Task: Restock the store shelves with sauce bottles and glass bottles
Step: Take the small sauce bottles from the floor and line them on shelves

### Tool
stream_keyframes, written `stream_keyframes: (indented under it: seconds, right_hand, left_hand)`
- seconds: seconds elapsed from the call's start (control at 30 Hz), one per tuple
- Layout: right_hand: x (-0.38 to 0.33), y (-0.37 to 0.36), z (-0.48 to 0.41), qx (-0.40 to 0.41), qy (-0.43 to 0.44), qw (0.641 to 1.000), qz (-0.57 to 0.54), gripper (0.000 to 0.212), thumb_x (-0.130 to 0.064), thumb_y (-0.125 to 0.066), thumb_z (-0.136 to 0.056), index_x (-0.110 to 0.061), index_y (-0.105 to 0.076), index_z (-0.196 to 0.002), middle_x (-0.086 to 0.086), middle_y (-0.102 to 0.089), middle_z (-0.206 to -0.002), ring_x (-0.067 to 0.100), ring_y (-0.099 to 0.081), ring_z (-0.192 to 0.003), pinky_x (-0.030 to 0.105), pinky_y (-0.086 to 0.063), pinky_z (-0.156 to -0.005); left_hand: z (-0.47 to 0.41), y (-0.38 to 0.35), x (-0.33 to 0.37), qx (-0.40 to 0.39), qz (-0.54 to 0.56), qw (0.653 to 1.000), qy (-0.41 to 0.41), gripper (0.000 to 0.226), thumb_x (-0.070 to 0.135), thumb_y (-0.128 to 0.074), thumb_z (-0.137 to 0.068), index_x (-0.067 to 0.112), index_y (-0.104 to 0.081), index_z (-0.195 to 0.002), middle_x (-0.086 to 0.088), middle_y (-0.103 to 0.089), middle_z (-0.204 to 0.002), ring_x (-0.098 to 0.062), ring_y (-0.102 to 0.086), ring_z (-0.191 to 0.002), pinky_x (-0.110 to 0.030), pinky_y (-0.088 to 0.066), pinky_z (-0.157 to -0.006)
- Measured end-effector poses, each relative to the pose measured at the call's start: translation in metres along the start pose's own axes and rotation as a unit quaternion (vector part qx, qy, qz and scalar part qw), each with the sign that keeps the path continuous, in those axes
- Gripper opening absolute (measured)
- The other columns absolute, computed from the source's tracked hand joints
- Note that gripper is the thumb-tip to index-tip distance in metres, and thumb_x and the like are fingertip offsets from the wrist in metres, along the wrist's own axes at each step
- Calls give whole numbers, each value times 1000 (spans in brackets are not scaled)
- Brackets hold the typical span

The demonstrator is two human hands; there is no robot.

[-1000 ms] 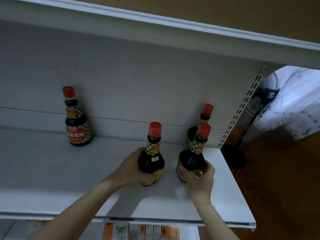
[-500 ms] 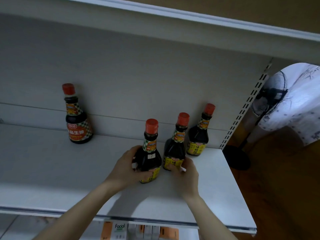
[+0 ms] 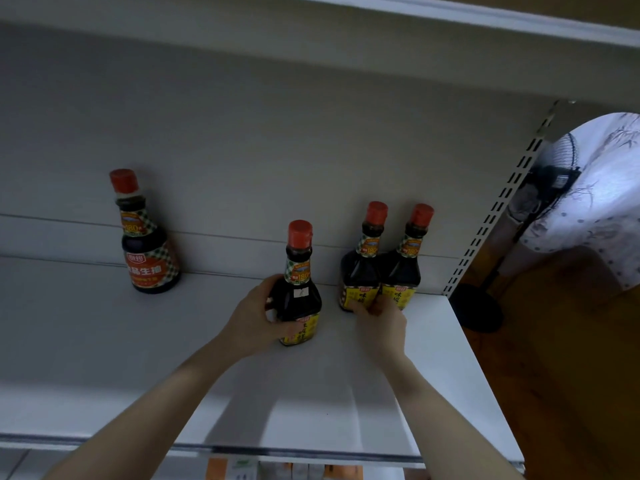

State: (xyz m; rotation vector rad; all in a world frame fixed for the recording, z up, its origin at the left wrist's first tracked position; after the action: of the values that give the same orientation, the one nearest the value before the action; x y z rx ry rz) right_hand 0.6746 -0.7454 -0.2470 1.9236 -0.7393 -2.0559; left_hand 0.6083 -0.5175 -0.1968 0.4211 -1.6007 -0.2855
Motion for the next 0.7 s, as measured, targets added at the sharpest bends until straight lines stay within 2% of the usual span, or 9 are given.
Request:
stream_keyframes:
  seconds: [0.07,0.17,0.27,0.33,0.43,0.5,0.53,0.6,0.7]
  right_hand:
    - [-1,-4,-2,5,-4,1000,20,36,-39,-67,-76,-12,-44,-67,3,-53,-63,23,-51,-64,27,-29,-48]
    - [0,-5,-3,32,-27,999,18,41,-41,-68,-75,-15,-39,-63,3,-48,-60,25,-49,-61,26,-25,-46]
    - [0,-5,-5,44,-36,998,16,46,-42,-69,-74,-15,-36,-59,3,-45,-58,26,-46,-59,26,-23,-45]
    - [0,-5,-4,44,-35,998,15,46,-41,-69,-75,-16,-35,-59,2,-45,-57,25,-45,-59,27,-23,-45]
    - [-2,2,-1,38,-13,999,2,38,-36,-70,-77,-14,-42,-64,-1,-47,-60,22,-45,-61,29,-28,-48]
    - [1,12,1,31,11,999,1,29,-33,-68,-79,-11,-51,-73,0,-53,-67,21,-50,-67,30,-32,-52]
    - [4,18,2,28,27,999,10,26,-33,-66,-80,-11,-54,-76,2,-56,-72,22,-53,-71,30,-33,-53]
    - [13,30,4,22,42,998,34,24,-35,-65,-82,-12,-59,-87,5,-59,-88,23,-57,-83,28,-38,-58]
    - [27,42,7,20,34,993,113,53,-40,-67,-80,-5,-53,-118,9,-54,-116,23,-52,-109,29,-41,-83]
  left_hand:
    - [-4,-2,0,-3,-1,1000,2,70,9,-80,-69,34,-35,-116,28,-44,-104,-7,-48,-104,-19,-41,-86]
    - [-12,-3,-5,-8,-11,1000,10,72,10,-79,-70,32,-35,-122,16,-48,-113,-10,-49,-108,-24,-40,-89]
    - [-19,-3,-9,-6,-29,999,27,82,10,-78,-71,16,-31,-137,2,-48,-128,-19,-50,-118,-29,-42,-93]
    - [-25,-5,-11,-6,-32,998,45,82,12,-80,-70,9,-32,-136,-5,-50,-131,-22,-51,-118,-31,-43,-92]
    - [-35,-5,-2,1,-57,998,39,84,37,-79,-58,10,-42,-128,-3,-56,-118,-20,-54,-106,-30,-46,-87]
    - [-46,-7,-3,6,-73,997,35,92,52,-69,-47,12,-45,-126,-11,-60,-115,-28,-55,-106,-41,-50,-87]
    - [-50,-8,-3,8,-77,996,35,90,50,-70,-49,11,-45,-125,-13,-60,-115,-29,-55,-106,-41,-50,-86]
    - [-54,-11,1,16,-61,997,40,73,24,-79,-66,4,-44,-127,-11,-58,-120,-20,-54,-103,-28,-45,-82]
    - [-60,-16,-5,24,-24,998,58,60,1,-70,-77,0,-40,-130,-13,-55,-125,-16,-52,-102,-21,-40,-80]
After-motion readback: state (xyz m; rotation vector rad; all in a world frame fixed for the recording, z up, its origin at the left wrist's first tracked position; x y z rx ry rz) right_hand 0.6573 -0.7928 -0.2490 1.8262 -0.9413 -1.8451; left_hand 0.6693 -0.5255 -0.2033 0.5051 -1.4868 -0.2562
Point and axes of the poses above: each hand's wrist, its own z-axis away from the middle knuckle, its own y-axis out of the back of the hand, x = y × z, the point moved 10 cm from there along -z, towards the middle knuckle
